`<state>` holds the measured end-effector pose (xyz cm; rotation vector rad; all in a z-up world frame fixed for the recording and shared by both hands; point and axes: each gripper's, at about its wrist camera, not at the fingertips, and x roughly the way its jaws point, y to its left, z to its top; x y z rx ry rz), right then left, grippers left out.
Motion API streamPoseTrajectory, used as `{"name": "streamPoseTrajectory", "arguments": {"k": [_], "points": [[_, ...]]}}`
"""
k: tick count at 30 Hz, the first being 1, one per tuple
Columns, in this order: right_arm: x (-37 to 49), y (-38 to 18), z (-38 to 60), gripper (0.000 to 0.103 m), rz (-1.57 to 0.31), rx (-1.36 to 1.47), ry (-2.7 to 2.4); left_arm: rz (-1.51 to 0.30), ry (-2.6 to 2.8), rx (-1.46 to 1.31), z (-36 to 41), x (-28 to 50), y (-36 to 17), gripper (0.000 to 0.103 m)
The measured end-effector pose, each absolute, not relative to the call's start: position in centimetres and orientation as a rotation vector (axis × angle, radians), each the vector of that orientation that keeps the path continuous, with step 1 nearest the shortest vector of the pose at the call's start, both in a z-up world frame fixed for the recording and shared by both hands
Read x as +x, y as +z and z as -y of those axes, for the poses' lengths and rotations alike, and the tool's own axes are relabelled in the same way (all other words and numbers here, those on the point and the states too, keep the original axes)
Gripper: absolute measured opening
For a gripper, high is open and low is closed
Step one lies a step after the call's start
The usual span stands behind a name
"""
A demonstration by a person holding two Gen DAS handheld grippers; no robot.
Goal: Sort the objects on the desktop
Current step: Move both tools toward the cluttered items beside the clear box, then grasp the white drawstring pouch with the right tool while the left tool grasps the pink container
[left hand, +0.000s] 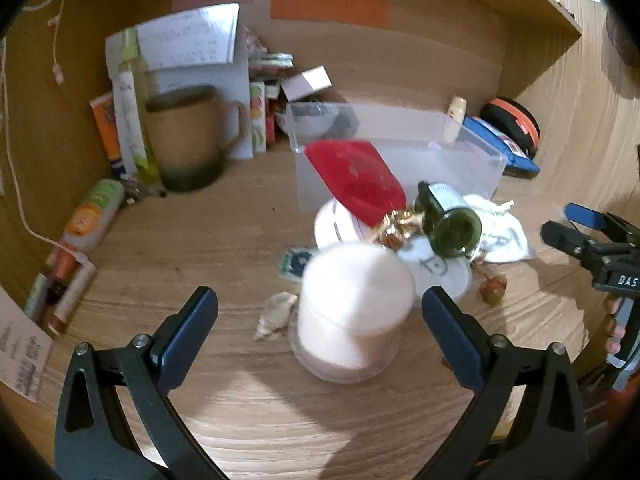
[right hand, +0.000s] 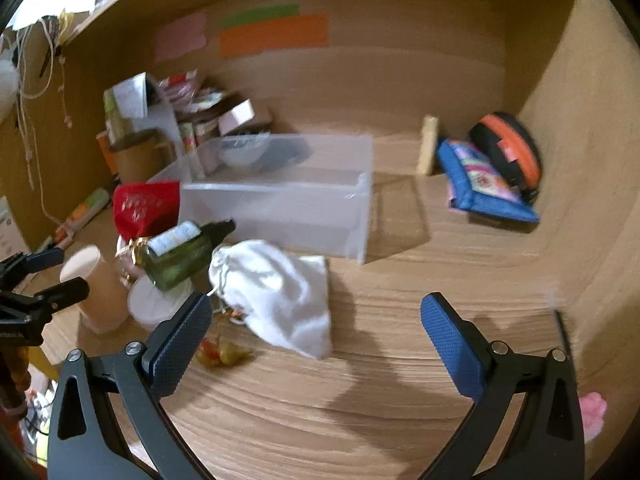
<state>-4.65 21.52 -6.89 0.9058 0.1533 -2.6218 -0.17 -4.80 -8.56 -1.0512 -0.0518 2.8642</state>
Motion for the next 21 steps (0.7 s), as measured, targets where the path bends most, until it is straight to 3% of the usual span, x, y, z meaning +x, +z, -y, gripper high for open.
{"name": "streamPoseTrajectory", "arguments": {"k": [4, 7, 18, 20, 21], "points": [[-6.4, -8.5, -20.4, 0.103, -0.174, 0.99, -2.548, 0.033, 2.85, -1.061, 4.3, -0.5, -9.1, 0.101], [-7.9, -9.2, -19.9, 0.103, -0.182, 1.048, -2.496, 0.022, 2.837, -1.073, 4.1, -0.9, -9.3, 0.088], [-11.8, -10.7, -17.6, 0.1, -0.212, 1.161, -2.323, 0.045, 2.808, -1.106, 4.1, -2.4, -10.1, 0.081], [-12.4, -11.2, -17.2, 0.088, -0.225, 1.184, -2.293, 0.041, 2.812, -1.11, 4.0, -2.5, -10.3, 0.08], [-12.6, -11.4, -17.1, 0.087, -0.231, 1.199, -2.284, 0.042, 2.809, -1.108, 4.0, -2.6, -10.3, 0.079]]}}
